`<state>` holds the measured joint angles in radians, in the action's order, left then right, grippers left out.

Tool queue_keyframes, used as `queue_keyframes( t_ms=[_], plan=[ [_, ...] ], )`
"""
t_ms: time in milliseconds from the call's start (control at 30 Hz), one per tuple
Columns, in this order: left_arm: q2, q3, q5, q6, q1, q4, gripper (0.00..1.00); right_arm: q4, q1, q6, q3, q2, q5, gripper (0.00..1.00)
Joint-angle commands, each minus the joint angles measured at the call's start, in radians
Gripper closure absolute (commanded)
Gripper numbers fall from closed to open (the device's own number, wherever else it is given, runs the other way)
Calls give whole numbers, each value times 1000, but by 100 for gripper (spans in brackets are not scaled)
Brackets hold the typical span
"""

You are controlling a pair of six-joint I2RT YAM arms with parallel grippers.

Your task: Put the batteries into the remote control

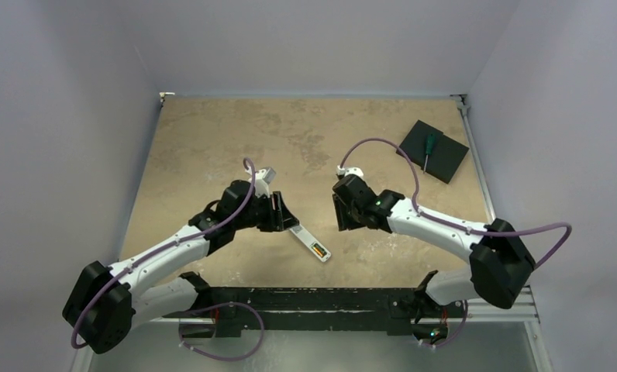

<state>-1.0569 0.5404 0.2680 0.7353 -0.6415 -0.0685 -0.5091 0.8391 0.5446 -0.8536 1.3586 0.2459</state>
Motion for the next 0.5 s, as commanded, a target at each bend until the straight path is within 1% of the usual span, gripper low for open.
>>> queue_keyframes(
  t_ms=[0, 200, 467],
  plan=[
    [30, -2, 10, -36, 5, 19, 56, 37, -104, -52, -67, 40, 33, 54],
    [38, 3, 2, -42, 5, 2, 55, 87, -183, -107, -143, 150, 6, 53],
    [26, 3, 4, -45, 5, -2, 55, 155, -252, -130, -176, 273, -46, 52]
  ],
)
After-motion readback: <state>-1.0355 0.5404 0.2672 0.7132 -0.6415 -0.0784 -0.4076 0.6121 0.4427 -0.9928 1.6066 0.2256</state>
